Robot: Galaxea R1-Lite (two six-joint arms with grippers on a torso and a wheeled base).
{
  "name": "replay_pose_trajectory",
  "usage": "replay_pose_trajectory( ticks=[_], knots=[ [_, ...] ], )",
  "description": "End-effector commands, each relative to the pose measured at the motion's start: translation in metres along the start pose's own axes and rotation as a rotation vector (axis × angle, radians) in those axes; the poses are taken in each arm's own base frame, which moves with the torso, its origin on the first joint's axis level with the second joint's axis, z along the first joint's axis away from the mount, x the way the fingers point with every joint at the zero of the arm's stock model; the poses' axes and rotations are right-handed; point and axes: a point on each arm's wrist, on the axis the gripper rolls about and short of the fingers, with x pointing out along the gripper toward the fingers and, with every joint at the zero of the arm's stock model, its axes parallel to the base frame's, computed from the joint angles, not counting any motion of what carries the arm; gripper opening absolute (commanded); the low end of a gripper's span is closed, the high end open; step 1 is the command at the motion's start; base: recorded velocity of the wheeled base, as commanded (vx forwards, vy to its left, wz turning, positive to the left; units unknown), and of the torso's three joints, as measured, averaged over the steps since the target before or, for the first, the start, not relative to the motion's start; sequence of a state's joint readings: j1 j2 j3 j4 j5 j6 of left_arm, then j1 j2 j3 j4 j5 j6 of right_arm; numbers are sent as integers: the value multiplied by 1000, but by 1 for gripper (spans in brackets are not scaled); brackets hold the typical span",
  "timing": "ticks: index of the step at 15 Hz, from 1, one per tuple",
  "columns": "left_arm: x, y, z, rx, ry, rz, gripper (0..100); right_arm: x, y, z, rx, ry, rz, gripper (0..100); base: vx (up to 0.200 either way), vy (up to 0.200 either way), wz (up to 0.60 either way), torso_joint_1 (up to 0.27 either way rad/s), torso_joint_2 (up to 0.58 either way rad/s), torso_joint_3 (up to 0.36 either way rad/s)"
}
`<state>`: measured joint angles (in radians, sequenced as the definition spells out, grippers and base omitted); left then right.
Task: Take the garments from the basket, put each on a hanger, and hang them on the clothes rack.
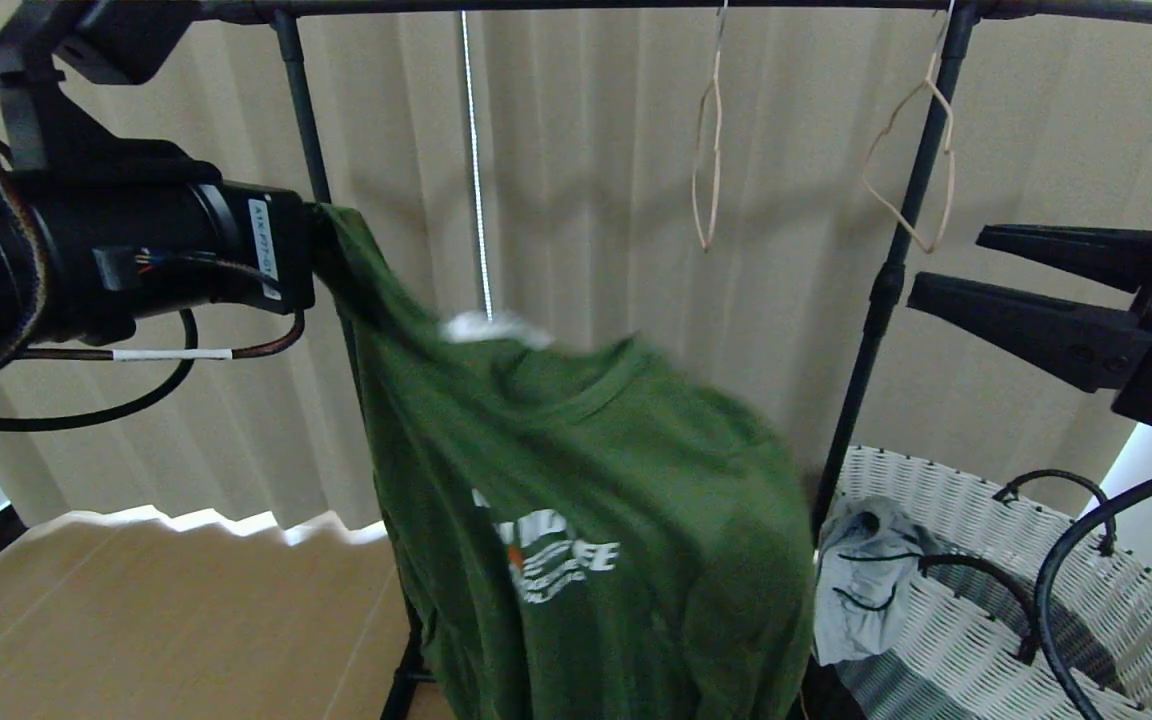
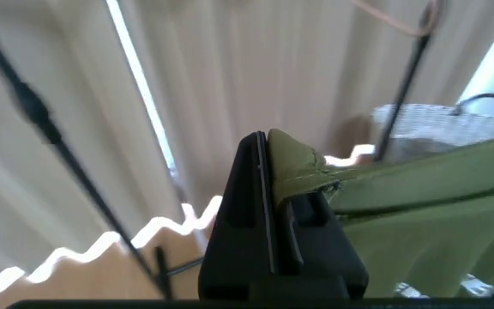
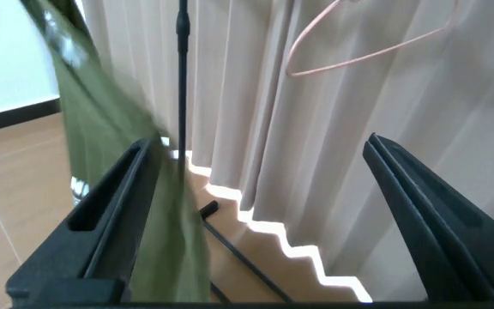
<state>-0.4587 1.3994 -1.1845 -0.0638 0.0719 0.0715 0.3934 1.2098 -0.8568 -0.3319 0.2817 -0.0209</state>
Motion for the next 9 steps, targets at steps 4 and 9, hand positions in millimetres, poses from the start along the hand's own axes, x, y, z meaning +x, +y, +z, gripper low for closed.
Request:
replay_pose_trajectory(
  ticks=[4, 9],
  knots=[
    [1, 4, -1, 3, 5, 17, 0, -12, 5, 0, -6, -19, 12, 100, 0, 0, 0, 0, 0, 0],
    [-19, 23, -27, -6, 65, 100, 0, -20, -10, -23, -77, 57, -122, 100, 0, 0, 0, 0, 0, 0]
  ],
)
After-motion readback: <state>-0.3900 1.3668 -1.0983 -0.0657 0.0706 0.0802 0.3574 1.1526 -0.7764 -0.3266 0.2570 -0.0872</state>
